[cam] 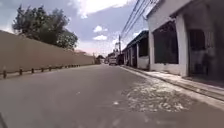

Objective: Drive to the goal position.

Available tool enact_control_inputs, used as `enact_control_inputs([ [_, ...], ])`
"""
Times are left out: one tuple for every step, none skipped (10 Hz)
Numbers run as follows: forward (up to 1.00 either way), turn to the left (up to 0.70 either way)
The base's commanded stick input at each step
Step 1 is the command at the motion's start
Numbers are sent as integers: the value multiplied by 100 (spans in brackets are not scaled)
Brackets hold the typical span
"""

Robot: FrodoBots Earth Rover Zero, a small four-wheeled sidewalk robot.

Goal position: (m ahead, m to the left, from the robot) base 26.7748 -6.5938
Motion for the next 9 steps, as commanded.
enact_control_inputs([
  [100, 1],
  [100, 1],
  [100, 1],
  [100, 1],
  [100, 1],
  [100, 1],
  [100, 1],
  [100, 1],
  [100, 1],
])
